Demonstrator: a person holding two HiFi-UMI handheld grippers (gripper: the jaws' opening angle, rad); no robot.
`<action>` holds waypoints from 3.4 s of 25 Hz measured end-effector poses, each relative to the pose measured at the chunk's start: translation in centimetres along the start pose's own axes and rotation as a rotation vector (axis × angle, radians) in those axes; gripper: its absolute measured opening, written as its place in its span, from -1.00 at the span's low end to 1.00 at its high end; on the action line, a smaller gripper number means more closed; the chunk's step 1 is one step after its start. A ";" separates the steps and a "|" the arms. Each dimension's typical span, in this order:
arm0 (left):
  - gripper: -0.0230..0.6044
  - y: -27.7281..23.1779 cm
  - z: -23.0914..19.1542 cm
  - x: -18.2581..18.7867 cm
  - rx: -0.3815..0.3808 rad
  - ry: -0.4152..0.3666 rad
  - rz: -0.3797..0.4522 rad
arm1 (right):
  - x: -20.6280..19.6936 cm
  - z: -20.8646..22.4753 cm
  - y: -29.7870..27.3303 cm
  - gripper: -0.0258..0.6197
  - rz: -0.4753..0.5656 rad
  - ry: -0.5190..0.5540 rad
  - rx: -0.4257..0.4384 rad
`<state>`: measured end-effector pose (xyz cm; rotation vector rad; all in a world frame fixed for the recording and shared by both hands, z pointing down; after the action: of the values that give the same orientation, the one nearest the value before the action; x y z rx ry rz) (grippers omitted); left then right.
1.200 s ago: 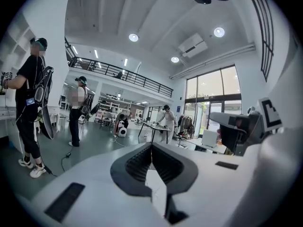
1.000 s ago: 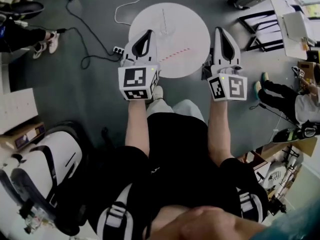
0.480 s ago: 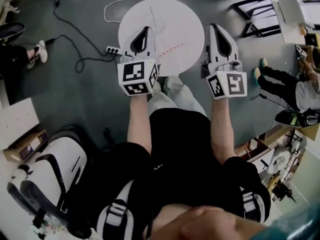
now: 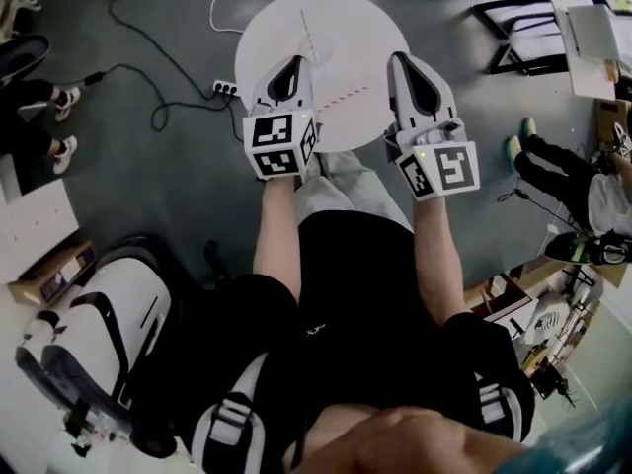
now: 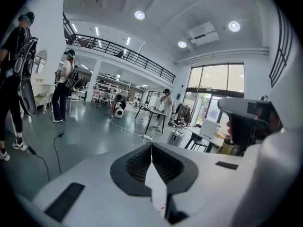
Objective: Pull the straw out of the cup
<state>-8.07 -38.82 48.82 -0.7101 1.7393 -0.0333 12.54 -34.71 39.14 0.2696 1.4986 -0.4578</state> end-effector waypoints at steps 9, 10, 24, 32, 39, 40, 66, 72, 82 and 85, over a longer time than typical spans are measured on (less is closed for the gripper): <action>-0.89 -4.4 -0.1 -2.0 0.037 -0.011 -0.047 | -2.0 2.5 -0.9 -0.87 -0.061 -0.029 -0.003; -0.89 -4.9 0.0 -2.2 0.039 -0.012 -0.052 | -2.1 3.0 -1.0 -0.87 -0.064 -0.032 -0.005; -0.79 -9.7 -1.7 -4.3 0.102 -0.029 -0.130 | -2.9 5.9 -3.1 -0.87 -0.122 -0.027 -0.001; -0.66 -13.1 -2.0 -5.5 0.149 0.007 -0.172 | -3.7 9.0 -3.8 -0.87 -0.146 -0.034 -0.011; -0.66 -14.9 -2.7 -6.1 0.203 -0.017 -0.204 | -4.4 10.1 -4.4 -0.87 -0.175 -0.046 -0.003; -0.66 -15.2 -2.7 -6.1 0.206 -0.015 -0.211 | -4.5 10.4 -4.5 -0.87 -0.177 -0.050 -0.005; -0.85 -14.6 -2.7 -4.9 0.220 -0.031 -0.170 | -5.5 10.0 -5.4 -0.87 -0.198 -0.053 0.023; -0.85 -12.6 -1.7 -3.4 0.192 -0.041 -0.098 | -5.3 8.1 -4.7 -0.87 -0.192 -0.028 0.045; -0.85 -6.9 -0.9 -1.7 0.153 -0.048 -0.001 | -4.2 4.1 -1.8 -0.87 -0.149 -0.012 0.045; -0.85 -5.1 -0.2 -0.8 0.130 -0.054 0.027 | -3.7 3.0 -0.9 -0.87 -0.128 -0.010 0.048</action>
<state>-5.93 -42.62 51.53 -0.5870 1.6783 -0.1064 14.79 -36.38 43.15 0.2091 1.5024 -0.5969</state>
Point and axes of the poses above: the fingertips, and each gripper's own axes: y backward along the fingers, z to its right, x out of its top, the point moved 10 cm from there along y, backward along the fingers, and after that the axes turned 3 degrees about x, right-handed, at the moved point
